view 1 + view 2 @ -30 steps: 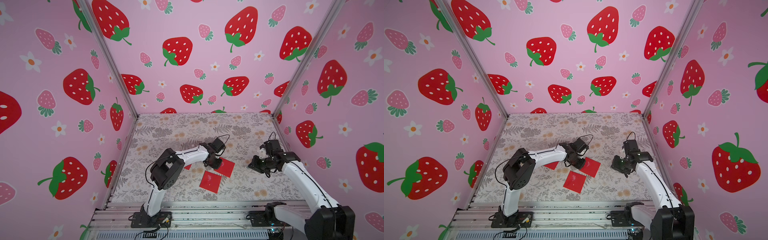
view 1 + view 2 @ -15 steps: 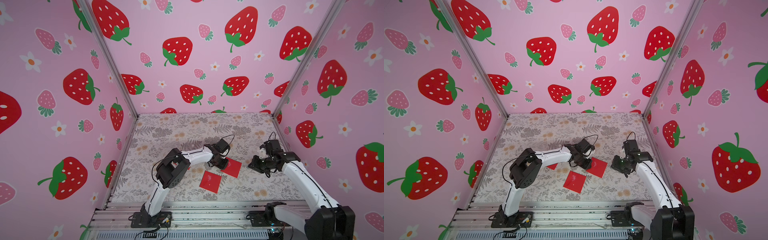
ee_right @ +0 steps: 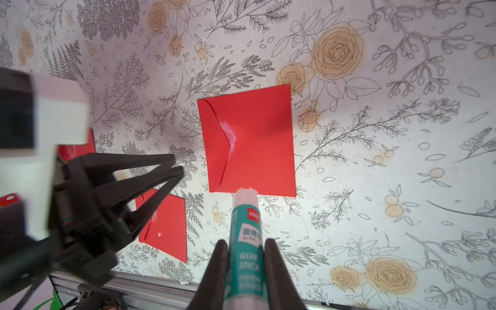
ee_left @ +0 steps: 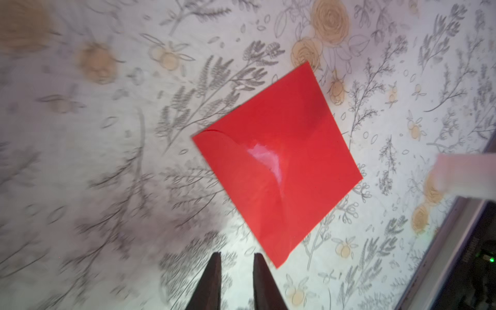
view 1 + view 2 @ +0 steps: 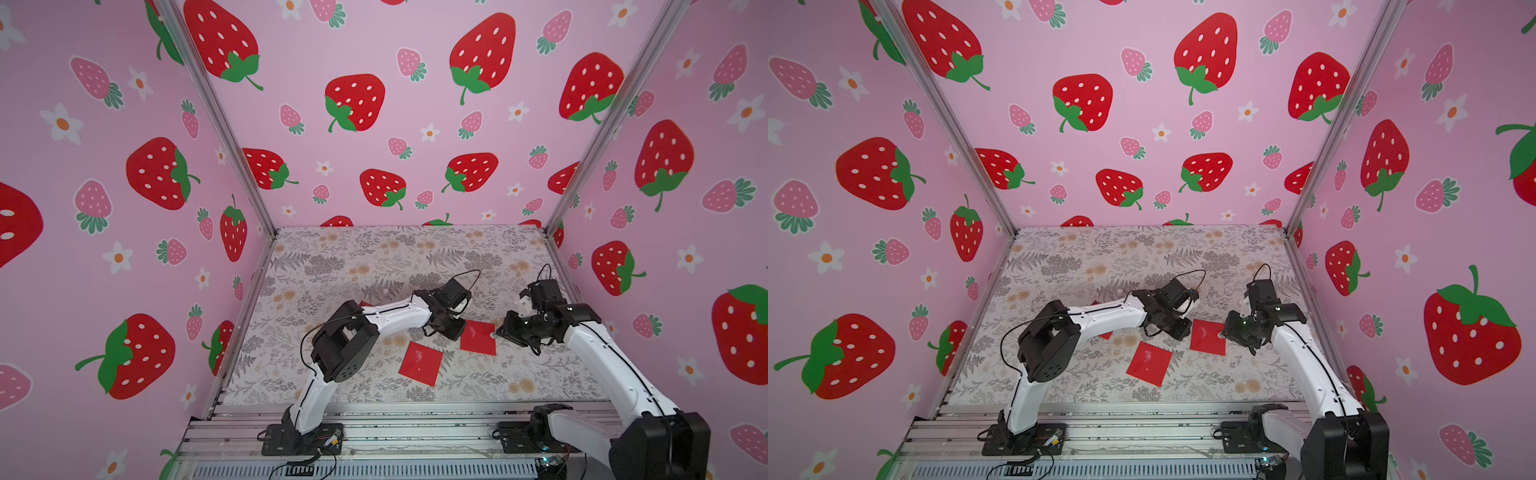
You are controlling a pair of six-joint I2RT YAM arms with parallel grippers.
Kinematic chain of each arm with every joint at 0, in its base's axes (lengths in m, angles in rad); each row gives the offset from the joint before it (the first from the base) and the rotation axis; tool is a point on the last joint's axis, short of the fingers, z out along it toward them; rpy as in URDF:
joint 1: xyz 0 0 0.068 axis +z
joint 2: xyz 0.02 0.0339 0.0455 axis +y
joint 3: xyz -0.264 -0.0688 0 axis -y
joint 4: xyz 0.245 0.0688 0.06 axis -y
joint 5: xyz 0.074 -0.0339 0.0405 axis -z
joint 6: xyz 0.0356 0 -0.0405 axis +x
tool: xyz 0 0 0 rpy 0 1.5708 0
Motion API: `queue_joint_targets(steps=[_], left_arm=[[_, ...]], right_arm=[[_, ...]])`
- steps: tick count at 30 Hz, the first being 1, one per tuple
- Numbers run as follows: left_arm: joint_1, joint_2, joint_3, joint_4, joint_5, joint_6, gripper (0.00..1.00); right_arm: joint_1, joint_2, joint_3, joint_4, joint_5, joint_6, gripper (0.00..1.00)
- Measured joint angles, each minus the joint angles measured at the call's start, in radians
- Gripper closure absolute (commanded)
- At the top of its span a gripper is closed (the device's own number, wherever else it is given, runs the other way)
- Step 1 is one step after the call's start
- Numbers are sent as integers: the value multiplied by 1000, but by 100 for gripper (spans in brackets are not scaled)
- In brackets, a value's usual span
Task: Seal the envelope with a glue stick
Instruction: Move the envelope to the center of the board.
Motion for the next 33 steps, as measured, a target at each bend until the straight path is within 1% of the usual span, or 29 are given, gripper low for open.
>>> queue_joint_targets(steps=[3,9,14,17,21,26,29,33], left_arm=[[47,-120,-67,-9,-46,23,77],[170,-332,-232,-39,-144,74,73],[282,-443,-388,-76,-204,109,71],[355,-486,-455,-101,-238,130,71],[446,-501,-505,-118,-301,146,69],[543,-477,-526,-119,-332,161,68],[587,-438,-526,-115,-334,169,68],[605,-383,-526,-106,-330,180,68]], right_arm=[[0,0,0,1,0,0,100],[0,0,0,2,0,0,100],[0,0,0,2,-1,0,100],[0,0,0,2,-1,0,100],[0,0,0,3,-2,0,100],[0,1,0,4,-7,-2,100],[0,1,0,5,-9,-4,100],[0,1,0,5,-9,-4,100]])
